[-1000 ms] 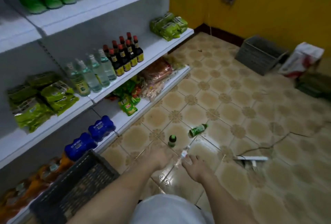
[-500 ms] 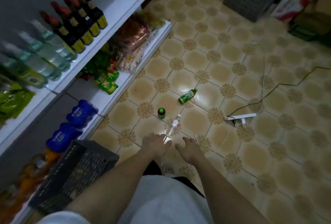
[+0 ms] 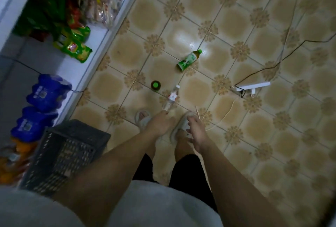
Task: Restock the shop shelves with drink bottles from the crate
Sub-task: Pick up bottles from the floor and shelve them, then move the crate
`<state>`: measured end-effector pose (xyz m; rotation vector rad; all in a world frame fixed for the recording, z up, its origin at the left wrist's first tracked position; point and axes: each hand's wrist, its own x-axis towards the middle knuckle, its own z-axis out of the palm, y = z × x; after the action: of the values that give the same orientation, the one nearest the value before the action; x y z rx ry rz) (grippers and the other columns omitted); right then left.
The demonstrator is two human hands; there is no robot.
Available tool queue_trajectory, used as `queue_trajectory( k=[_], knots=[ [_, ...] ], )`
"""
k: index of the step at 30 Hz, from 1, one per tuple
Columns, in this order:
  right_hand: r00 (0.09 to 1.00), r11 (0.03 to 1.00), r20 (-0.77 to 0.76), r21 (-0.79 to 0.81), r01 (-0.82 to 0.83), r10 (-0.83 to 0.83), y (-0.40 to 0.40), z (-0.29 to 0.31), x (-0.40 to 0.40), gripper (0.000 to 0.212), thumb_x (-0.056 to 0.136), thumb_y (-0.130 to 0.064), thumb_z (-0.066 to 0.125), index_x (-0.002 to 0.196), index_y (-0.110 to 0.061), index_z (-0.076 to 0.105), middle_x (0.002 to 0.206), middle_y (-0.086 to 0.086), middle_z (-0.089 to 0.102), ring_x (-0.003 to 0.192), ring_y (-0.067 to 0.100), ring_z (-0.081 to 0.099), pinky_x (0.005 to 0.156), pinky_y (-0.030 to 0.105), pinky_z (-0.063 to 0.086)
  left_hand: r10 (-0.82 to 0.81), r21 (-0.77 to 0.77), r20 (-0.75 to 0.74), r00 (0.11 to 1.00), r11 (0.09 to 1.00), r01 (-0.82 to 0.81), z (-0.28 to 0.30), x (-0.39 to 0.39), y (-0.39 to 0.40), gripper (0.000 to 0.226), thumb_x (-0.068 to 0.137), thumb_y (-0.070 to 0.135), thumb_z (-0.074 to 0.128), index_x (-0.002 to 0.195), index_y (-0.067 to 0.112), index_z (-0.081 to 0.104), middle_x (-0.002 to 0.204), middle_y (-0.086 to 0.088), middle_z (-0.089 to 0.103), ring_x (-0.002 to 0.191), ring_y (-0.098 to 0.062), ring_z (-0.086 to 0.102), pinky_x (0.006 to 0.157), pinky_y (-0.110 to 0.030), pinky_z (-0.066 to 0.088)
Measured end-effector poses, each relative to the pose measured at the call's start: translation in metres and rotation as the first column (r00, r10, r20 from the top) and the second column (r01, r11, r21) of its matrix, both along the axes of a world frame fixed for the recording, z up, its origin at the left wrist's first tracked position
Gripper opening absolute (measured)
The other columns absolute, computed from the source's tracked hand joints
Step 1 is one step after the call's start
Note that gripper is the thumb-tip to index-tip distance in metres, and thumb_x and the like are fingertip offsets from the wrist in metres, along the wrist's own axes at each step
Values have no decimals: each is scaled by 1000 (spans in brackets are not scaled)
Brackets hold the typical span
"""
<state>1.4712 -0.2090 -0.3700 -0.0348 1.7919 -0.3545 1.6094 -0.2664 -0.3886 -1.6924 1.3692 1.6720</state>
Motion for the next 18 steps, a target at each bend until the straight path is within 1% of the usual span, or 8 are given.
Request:
queue_trajectory(
  k=[2,4,6,9,11,13,16,18],
  knots=[
    [985,988,81,35,152,-154,-9,-41,-12,43,106,-33,42,130,2,52,132,36,50,122,47,53,96,45,49,105,66,-19,994,992,-103,-50,-9,-7,53,103,40,49,148,15,41,146,-11,48,123,-26,52,95,-29,42],
    [978,983,110,78,169,-177,-19,-96,-25,47,107,-32,40,139,2,42,145,37,35,133,52,38,108,60,40,242,134,-19,970,962,-237,-107,-15,-16,51,102,42,51,147,21,42,141,-7,51,110,-20,52,87,-28,43],
    [980,981,116,133,143,-159,-30,-155,-37,46,106,-32,41,136,3,45,145,37,35,133,55,36,109,67,32,340,159,-7,940,929,-335,-163,-23,-25,47,101,39,53,145,22,45,138,-6,52,108,-18,50,89,-29,43],
    [984,978,122,179,105,-128,-42,-264,-54,32,104,-39,44,114,-12,58,128,30,55,120,42,55,103,58,43,425,135,-6,905,897,-420,-256,-32,-37,41,102,28,54,141,17,49,127,-4,54,100,-15,52,73,-19,46],
    [988,981,112,177,83,-104,-48,-332,-59,28,101,-45,48,115,-21,54,126,15,56,116,32,56,98,54,49,443,116,1,896,890,-441,-312,-39,-41,29,103,23,52,132,19,53,114,-1,52,84,-11,53,59,-13,46],
    [988,980,114,181,78,-100,-50,-398,-57,45,98,-52,51,131,-22,50,135,8,53,119,30,53,91,53,52,466,121,39,884,876,-467,-371,-45,-41,18,104,27,49,120,22,57,105,4,49,81,-11,51,69,-25,44],
    [976,982,187,174,76,-109,-48,-475,-39,63,95,-63,48,147,-30,37,150,2,41,122,30,47,88,58,48,488,139,61,871,860,-492,-449,-47,-35,36,101,43,52,133,25,52,110,10,53,86,-9,55,68,-26,37],
    [968,981,212,166,97,-132,-42,-504,-24,62,94,-65,47,148,-35,36,151,-1,42,121,29,49,87,60,45,524,159,34,851,838,-523,-482,-50,-32,48,93,55,56,131,26,53,110,13,61,88,-9,63,71,-31,49]
  ],
)
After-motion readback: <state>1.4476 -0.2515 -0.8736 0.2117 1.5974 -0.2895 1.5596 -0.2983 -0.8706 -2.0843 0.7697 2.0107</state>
